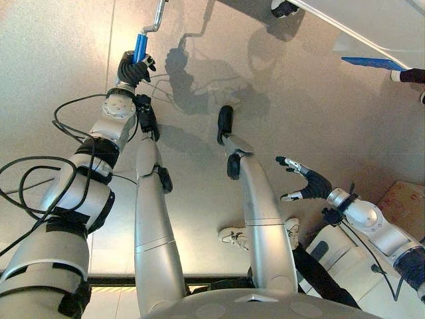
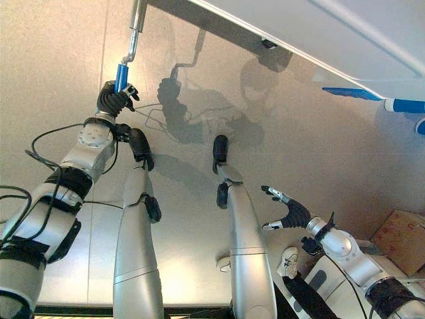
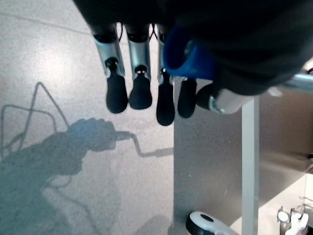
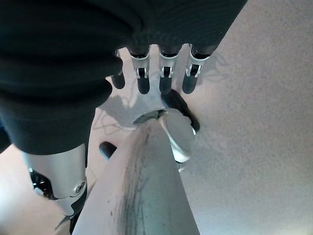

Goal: Raise the hospital bed

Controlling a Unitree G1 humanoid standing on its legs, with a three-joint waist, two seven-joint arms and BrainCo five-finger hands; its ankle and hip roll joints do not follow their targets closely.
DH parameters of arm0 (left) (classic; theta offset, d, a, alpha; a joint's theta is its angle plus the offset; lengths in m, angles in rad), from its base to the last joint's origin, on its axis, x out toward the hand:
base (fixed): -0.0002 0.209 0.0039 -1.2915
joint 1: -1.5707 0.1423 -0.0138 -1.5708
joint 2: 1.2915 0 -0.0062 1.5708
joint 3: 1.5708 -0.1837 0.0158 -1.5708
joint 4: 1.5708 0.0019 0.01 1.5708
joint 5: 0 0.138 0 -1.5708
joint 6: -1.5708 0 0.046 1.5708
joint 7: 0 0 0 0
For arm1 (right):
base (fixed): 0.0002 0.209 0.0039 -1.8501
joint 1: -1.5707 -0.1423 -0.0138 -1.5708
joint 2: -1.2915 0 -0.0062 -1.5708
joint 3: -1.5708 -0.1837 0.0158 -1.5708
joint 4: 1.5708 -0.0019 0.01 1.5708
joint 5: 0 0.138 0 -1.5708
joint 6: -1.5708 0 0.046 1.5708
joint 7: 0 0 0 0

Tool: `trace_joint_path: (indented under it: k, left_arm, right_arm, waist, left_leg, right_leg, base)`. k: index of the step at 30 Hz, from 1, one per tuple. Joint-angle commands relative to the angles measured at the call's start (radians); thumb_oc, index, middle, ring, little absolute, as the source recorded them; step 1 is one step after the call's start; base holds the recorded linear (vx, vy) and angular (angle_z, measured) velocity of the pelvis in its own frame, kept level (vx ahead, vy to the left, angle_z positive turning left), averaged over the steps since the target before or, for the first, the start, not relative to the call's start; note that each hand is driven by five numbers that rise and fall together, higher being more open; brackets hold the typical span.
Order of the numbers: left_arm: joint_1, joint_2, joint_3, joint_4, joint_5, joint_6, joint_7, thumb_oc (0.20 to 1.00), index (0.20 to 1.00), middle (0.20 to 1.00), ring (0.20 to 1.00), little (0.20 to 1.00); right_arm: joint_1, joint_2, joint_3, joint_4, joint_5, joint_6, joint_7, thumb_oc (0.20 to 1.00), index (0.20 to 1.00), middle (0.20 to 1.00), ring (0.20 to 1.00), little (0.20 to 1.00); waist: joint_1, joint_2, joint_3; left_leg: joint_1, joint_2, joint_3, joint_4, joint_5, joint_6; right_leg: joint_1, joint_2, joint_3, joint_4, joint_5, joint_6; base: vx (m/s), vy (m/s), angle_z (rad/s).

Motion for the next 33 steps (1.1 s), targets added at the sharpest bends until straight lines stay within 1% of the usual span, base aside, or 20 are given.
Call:
trace_joint_path:
  k: [1,6,11,19,33]
  left_arm:
    - [-0.027,-0.026,-0.012,0.008,0.054,-0.019,0.014,0.200,0.200,0.200,0.200,0.200]
    - [-0.052,-0.071,-0.042,0.010,0.089,-0.015,0.020,0.200,0.200,0.200,0.200,0.200]
    - [-0.053,-0.104,-0.058,0.000,0.090,-0.020,0.020,0.200,0.200,0.200,0.200,0.200]
    - [-0.065,-0.119,-0.064,0.011,0.104,-0.012,0.030,0.200,0.200,0.200,0.200,0.200]
    - [-0.061,-0.140,-0.042,0.063,0.121,0.002,0.047,0.200,0.200,0.200,0.200,0.200]
  right_arm:
    - [0.003,0.002,0.037,-0.024,0.024,-0.026,-0.004,1.000,1.000,1.000,1.000,1.000]
    - [-0.003,0.001,0.051,-0.016,0.032,-0.023,-0.004,1.000,1.000,1.000,1.000,1.000]
    - [-0.009,0.002,0.061,-0.010,0.037,-0.025,-0.004,1.000,1.000,1.000,1.000,1.000]
    - [-0.016,0.001,0.066,-0.007,0.038,-0.024,-0.012,1.000,1.000,1.000,1.000,1.000]
    - [-0.011,0.001,0.072,-0.009,0.035,-0.027,-0.014,1.000,1.000,1.000,1.000,1.000]
  waist:
    - [0.025,-0.021,-0.016]
    - [0.022,-0.016,-0.016]
    - [0.020,-0.014,-0.021]
    - [0.022,-0.010,-0.020]
    - [0.025,-0.007,-0.023]
  left_leg:
    - [-0.018,-0.027,0.013,0.239,-0.259,0.060]
    - [-0.015,-0.028,0.014,0.233,-0.254,0.059]
    - [-0.010,-0.026,0.016,0.224,-0.251,0.058]
    - [-0.010,-0.028,0.014,0.224,-0.247,0.057]
    - [-0.012,-0.030,0.010,0.215,-0.238,0.058]
  right_leg:
    - [0.007,0.043,0.050,-0.182,0.155,0.075]
    - [0.007,0.043,0.048,-0.183,0.154,0.074]
    - [0.008,0.042,0.048,-0.189,0.158,0.074]
    - [0.009,0.042,0.048,-0.189,0.160,0.073]
    - [0.011,0.038,0.042,-0.185,0.161,0.071]
  base:
    - [-0.01,-0.032,-0.01]
    - [0.00,-0.006,0.00]
    - [0.00,0.000,0.00]
    - [0.00,0.000,0.00]
    - [0.00,0.000,0.00]
